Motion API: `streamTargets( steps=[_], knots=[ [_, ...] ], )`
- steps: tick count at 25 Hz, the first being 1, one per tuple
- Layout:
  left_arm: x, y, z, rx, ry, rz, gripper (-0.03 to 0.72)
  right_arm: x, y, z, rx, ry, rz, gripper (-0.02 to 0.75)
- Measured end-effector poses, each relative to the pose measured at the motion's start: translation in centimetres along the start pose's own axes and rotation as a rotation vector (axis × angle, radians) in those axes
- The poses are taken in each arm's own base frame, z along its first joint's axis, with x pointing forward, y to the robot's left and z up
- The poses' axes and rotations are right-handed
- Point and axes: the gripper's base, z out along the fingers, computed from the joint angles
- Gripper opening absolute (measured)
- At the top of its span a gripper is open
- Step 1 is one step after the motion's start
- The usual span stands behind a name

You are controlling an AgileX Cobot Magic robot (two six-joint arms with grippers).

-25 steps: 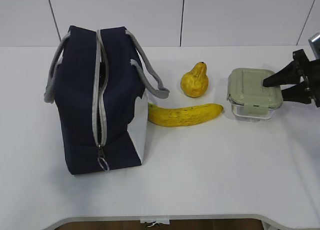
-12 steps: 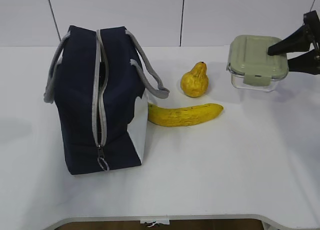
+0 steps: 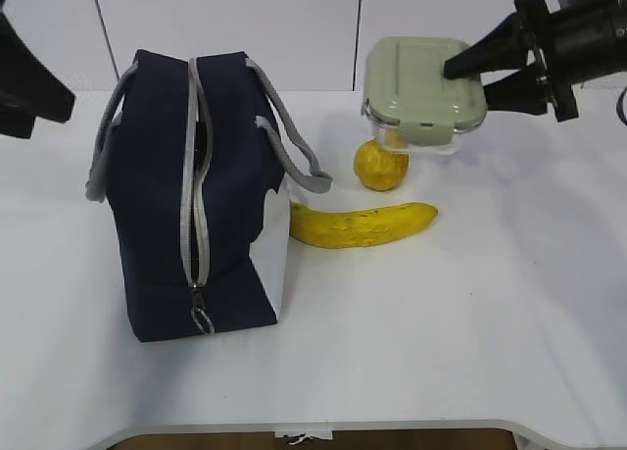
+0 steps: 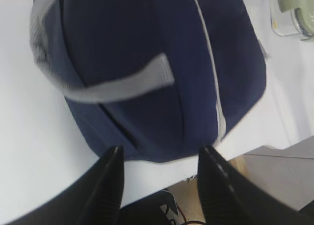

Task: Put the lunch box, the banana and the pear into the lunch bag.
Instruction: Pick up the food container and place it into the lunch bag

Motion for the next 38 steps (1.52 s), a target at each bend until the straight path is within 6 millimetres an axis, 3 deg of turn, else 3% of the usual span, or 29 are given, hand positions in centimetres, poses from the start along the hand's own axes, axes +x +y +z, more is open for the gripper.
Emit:
streamTargets(
  steps=[7,14,21,24,33,36,38],
  knots=[
    [-3.9,0.9,3.6,0.042,0.077,0.001,0.374,-0.8,5.5,2.1,-0.059,0.028,-0.106,0.375],
    [-5.0,1.6,6.2,0.093,0.14,-0.023,0.374,0.0,9.5,4.1,-0.115,0.091,-0.187,0.375],
    [-4.8,2.0,8.3,0.178,0.227,-0.066,0.358,1.5,11.2,6.3,-0.144,0.154,-0.213,0.375],
    [-4.9,1.7,8.3,0.214,0.234,-0.08,0.352,2.2,11.7,7.3,-0.157,0.185,-0.221,0.375],
    [-5.4,1.4,7.7,0.206,0.226,-0.054,0.486,2.1,12.4,7.2,-0.168,0.181,-0.234,0.375],
    [-5.3,1.5,7.8,0.19,0.235,-0.041,0.477,2.1,12.5,7.2,-0.17,0.18,-0.232,0.375],
    [-5.1,1.3,8.0,0.185,0.245,-0.029,0.429,2.2,12.6,7.4,-0.172,0.186,-0.231,0.375]
  ],
)
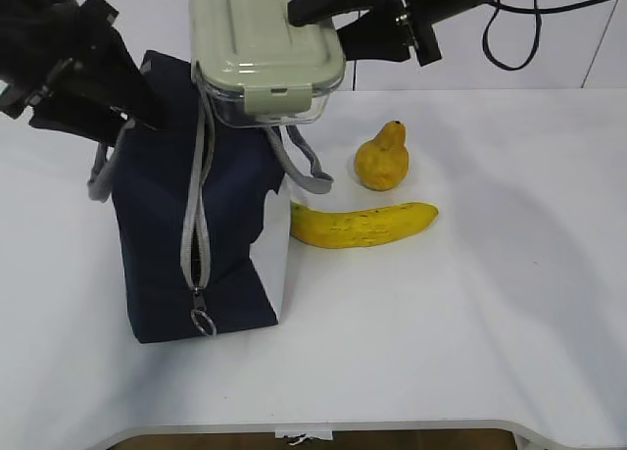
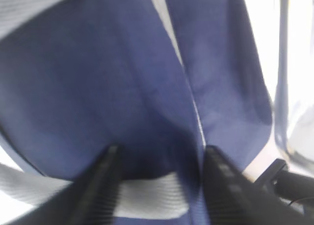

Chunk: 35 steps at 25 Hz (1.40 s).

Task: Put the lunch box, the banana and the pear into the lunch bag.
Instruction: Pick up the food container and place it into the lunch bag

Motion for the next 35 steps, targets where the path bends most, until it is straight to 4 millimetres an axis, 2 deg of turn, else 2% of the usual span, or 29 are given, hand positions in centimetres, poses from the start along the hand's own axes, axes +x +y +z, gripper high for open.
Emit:
streamTargets(
  steps=[3,6,8,17,22,24,26,28,30,35],
  knots=[
    [0.2,-0.3,0.5,-0.017,0.02,0.02,0.267,0.2,0.4,0.6,-0.007,0.014,-0.007,0.375],
    [0.2,-0.2,0.6,-0.035,0.029,0.032,0.072,0.5,0.8,1.6,-0.02,0.037,-0.012,0.375],
    [0.3,-0.1,0.6,-0.048,0.033,0.037,0.022,0.7,1.0,2.2,-0.025,0.05,-0.015,0.375],
    [0.3,0.0,0.6,-0.058,0.036,0.04,0.015,0.4,-0.4,4.7,0.0,0.011,0.02,0.375],
    [0.3,0.1,0.6,-0.066,0.038,0.043,0.014,0.3,-3.6,5.4,0.13,0.026,0.042,0.375],
    [0.3,0.1,0.6,-0.066,0.038,0.043,0.014,0.5,-5.1,5.0,0.232,0.05,0.057,0.375],
    [0.3,0.1,0.6,-0.066,0.038,0.043,0.014,0.3,-5.8,4.2,0.259,0.043,0.085,0.375],
    [0.3,0.1,0.6,-0.066,0.038,0.043,0.014,0.2,-5.8,3.8,0.238,0.044,0.105,0.375],
    [0.3,0.1,0.6,-0.067,0.038,0.043,0.014,-0.3,-5.0,3.2,0.197,0.05,0.099,0.374],
    [0.3,0.2,0.5,-0.075,0.039,0.045,0.014,-2.3,-1.0,1.7,0.117,0.035,-0.013,0.374]
  ],
)
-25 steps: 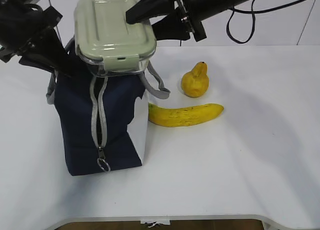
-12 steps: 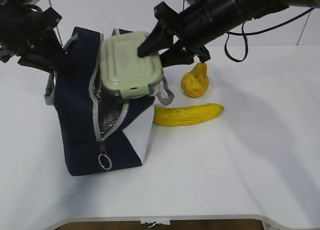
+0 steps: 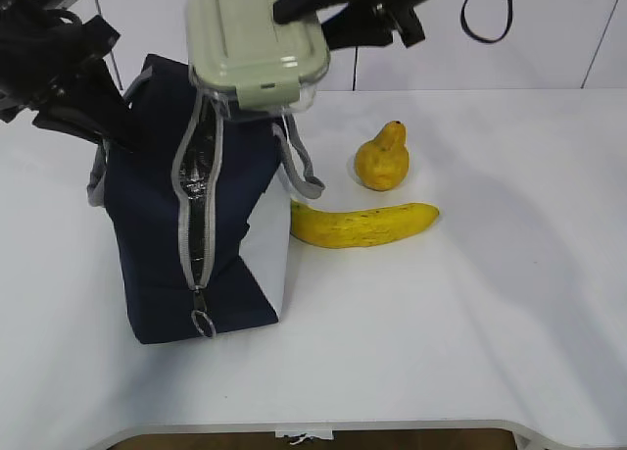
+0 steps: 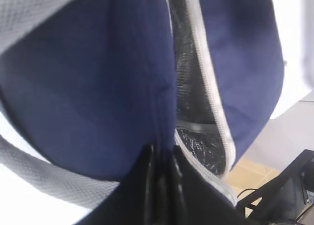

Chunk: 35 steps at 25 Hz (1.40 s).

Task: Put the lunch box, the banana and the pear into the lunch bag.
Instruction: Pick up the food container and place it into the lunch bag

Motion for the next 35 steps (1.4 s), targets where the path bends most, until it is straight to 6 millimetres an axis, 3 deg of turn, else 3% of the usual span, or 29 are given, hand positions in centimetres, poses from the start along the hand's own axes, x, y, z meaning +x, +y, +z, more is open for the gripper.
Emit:
streamTargets(
  steps=[5,10,17,26,35],
  knots=[
    [0.0,0.1,0.0,-0.008,0.001,0.002,0.014,-1.7,3.0,-1.8,-0.053,-0.078,-0.067,0.374],
    [0.0,0.3,-0.1,-0.017,0.003,0.003,0.014,-1.9,3.4,-1.6,-0.134,-0.084,-0.023,0.374],
    [0.0,0.3,-0.1,-0.019,0.002,0.003,0.013,-2.4,1.9,1.5,-0.26,-0.089,0.103,0.374],
    [0.0,0.3,-0.1,-0.019,0.002,0.003,0.013,-2.4,-0.8,5.4,-0.25,-0.089,0.186,0.374],
    [0.0,0.3,-0.1,-0.02,0.002,0.003,0.013,-2.3,-1.0,6.4,-0.242,-0.1,0.194,0.374]
  ],
)
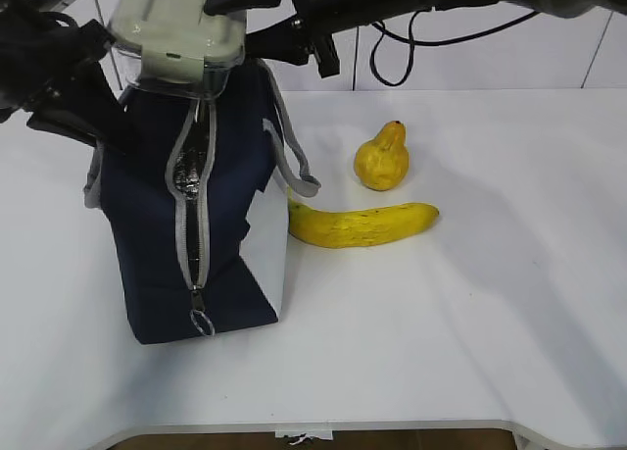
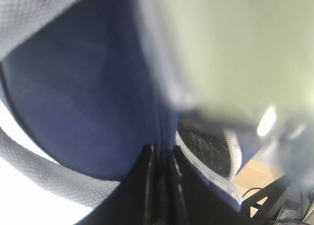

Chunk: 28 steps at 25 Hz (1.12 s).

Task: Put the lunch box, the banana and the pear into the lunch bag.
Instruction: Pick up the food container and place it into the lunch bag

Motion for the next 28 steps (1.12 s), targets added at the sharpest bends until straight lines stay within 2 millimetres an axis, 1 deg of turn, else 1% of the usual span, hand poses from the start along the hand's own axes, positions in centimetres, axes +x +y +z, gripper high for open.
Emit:
streamTargets(
  steps=[2,6,9,10,12,13,15,19,21,25,28],
  knots=[
    [0.0,0.0,0.0,0.0,0.0,0.0,0.013,0.2,0.0,0.5,-0.002,0.011,0.0,0.374],
    [0.0,0.3,-0.1,-0.01,0.002,-0.002,0.013,0.9,-1.0,1.2,0.023,0.078,-0.001,0.373],
    [0.0,0.9,-0.4,-0.018,-0.006,-0.017,0.013,1.4,-1.9,0.9,0.133,0.147,-0.045,0.373],
    [-0.1,1.1,-0.6,-0.018,-0.009,-0.023,0.013,1.6,-2.7,0.7,0.21,0.181,-0.065,0.373],
    [-0.2,1.3,-0.8,-0.004,-0.022,-0.04,0.013,1.8,-3.6,0.5,0.295,0.21,-0.075,0.373],
    [-0.2,1.4,-0.9,0.006,-0.028,-0.048,0.013,1.9,-4.5,0.3,0.368,0.227,-0.081,0.373],
    [-0.3,1.4,-1.0,0.018,-0.034,-0.056,0.013,1.9,-5.3,0.2,0.429,0.238,-0.076,0.373],
    [-0.3,1.2,-1.0,0.036,-0.04,-0.063,0.013,2.0,-5.2,0.3,0.425,0.234,-0.054,0.373],
    [-0.3,1.1,-1.0,0.046,-0.043,-0.066,0.013,2.1,-4.9,0.9,0.402,0.221,-0.052,0.373],
    [-0.4,1.1,-1.0,0.049,-0.044,-0.068,0.013,2.7,-3.8,2.9,0.35,0.201,-0.057,0.373],
    [-0.4,1.0,-1.0,0.054,-0.046,-0.069,0.013,3.3,-3.8,4.4,0.335,0.204,-0.062,0.373]
  ],
)
